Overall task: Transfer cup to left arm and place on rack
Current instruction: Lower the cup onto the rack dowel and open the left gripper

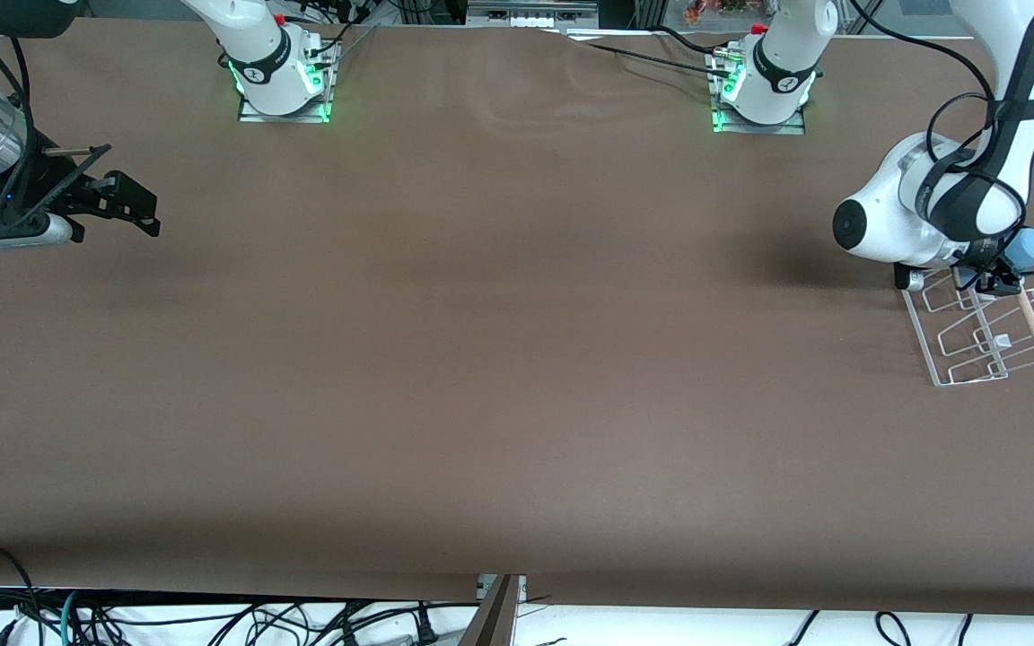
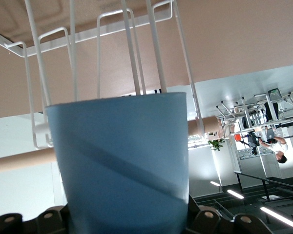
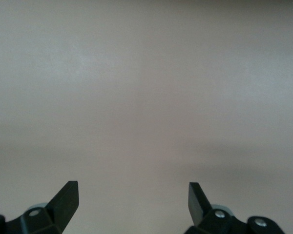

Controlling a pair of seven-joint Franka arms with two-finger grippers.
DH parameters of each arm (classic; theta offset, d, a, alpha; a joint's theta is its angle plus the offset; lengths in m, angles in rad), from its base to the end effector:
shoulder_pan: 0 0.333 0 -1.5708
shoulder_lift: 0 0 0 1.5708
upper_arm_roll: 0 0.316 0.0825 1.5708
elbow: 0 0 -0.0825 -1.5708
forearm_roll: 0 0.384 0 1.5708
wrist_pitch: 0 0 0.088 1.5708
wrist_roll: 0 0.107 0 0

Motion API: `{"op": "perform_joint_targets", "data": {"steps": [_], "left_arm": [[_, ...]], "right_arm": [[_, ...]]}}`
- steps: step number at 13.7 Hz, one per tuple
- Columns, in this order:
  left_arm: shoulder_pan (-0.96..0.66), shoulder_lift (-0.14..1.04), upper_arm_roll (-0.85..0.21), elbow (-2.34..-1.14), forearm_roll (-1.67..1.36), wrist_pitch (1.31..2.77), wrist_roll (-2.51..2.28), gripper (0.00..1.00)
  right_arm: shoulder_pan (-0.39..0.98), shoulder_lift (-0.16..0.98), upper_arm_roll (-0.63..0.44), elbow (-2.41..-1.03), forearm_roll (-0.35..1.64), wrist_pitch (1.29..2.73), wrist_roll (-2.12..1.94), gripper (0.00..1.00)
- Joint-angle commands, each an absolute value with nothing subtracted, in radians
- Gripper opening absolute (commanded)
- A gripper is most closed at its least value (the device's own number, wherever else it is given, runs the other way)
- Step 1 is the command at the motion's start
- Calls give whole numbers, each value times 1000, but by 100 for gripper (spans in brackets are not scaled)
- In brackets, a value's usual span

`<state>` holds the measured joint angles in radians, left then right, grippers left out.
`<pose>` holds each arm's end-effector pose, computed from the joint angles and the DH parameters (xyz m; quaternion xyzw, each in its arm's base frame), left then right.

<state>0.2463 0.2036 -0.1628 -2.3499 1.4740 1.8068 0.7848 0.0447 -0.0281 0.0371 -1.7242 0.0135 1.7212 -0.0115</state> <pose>0.4724 0.1219 0.2542 -0.5239 0.6038 0.4663 0.3788 0.5536 0.0469 0.5803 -0.9989 -0.0457 -0.0123 0.0066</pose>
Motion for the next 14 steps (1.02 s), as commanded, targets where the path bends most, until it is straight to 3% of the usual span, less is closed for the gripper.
{"op": "perform_joint_targets", "data": {"steps": [1, 3, 4, 5, 12, 14], "left_arm": [[245, 222, -164, -2352, 1509, 1818, 744, 0], [244, 242, -164, -2346, 1511, 1857, 742, 0], [244, 247, -164, -2344, 1511, 1871, 742, 33], [245, 245, -164, -2341, 1508, 1873, 742, 99], [245, 175, -167, -2296, 1330, 1862, 753, 100], [244, 134, -167, -2222, 1148, 1833, 756, 100]], "right_arm": [[44, -18, 57, -1671, 14, 1700, -31, 99], [46, -20, 57, -1667, 12, 1700, -28, 99], [45, -18, 57, -1667, 15, 1709, -23, 99], [43, -18, 57, -1667, 15, 1710, -23, 99], [43, -11, 55, -1667, 8, 1684, -26, 99], [41, -11, 52, -1669, 12, 1683, -18, 99]]}}
